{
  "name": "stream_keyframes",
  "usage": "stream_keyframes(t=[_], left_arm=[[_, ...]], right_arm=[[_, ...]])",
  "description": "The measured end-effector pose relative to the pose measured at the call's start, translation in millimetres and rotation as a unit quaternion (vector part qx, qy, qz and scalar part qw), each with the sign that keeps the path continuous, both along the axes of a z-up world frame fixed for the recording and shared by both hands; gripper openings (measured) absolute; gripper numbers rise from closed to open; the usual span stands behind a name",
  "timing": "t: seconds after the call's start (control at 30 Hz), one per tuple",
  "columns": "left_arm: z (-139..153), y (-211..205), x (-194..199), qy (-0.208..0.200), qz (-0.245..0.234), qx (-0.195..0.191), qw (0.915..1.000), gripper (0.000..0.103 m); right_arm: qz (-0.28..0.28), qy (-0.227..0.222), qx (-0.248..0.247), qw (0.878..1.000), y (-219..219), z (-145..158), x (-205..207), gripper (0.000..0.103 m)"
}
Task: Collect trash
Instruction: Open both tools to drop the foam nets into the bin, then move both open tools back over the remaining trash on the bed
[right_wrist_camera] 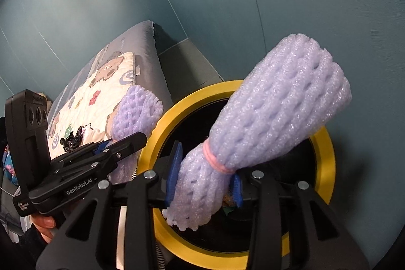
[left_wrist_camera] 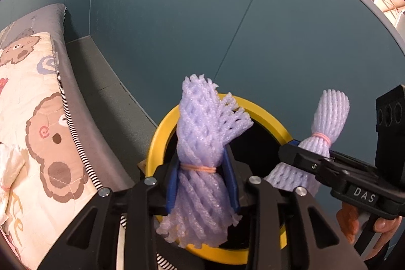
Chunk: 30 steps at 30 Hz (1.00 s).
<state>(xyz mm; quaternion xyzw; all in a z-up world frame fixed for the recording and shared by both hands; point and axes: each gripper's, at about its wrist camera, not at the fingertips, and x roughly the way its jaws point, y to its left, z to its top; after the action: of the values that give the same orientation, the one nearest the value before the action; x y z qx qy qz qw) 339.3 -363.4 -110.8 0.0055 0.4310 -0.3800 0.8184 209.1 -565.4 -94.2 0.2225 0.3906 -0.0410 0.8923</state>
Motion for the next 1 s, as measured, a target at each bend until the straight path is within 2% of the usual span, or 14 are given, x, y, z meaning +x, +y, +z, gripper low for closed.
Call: stream_keyframes(t=[0.03, 0.1, 0.13, 0.2, 0.37, 0.67, 1.0], left_arm=[[2, -1, -2, 0.003, -0.001, -0.003, 1.0000, 0.034], [4, -2, 0, 0.002, 0.001, -0.005, 1.0000, 0.046], [6, -3, 0, -0.002, 0.002, -0.004, 1.0000, 0.049], [8, -4, -3, -0.009, 0.005, 0.001, 0.9999, 0.059], [14, 8, -2, -0.007, 0.030, -0.014, 0.9994, 0.078], [21, 45, -5, -0.019, 0.064, -0.022, 0.9976, 0.087], [32, 112, -34, -0.045, 0.113, -0.019, 0.9924, 0.093]], right_arm=[[-0.003, 0.000, 0.000, 1.000, -2, 1, -1, 0.039], [-0.011, -0.001, 0.001, 1.000, -4, 2, -4, 0.046], [-0.013, -0.001, 0.001, 1.000, -7, 3, -8, 0.049], [-0.017, 0.000, 0.002, 1.000, -10, 4, -11, 0.051], [-0.014, 0.005, 0.002, 1.000, -11, 6, -19, 0.064], [-0.019, -0.002, -0.006, 1.000, -7, 17, -30, 0.064], [0.030, -0.045, -0.011, 0.999, 31, 34, -46, 0.064]])
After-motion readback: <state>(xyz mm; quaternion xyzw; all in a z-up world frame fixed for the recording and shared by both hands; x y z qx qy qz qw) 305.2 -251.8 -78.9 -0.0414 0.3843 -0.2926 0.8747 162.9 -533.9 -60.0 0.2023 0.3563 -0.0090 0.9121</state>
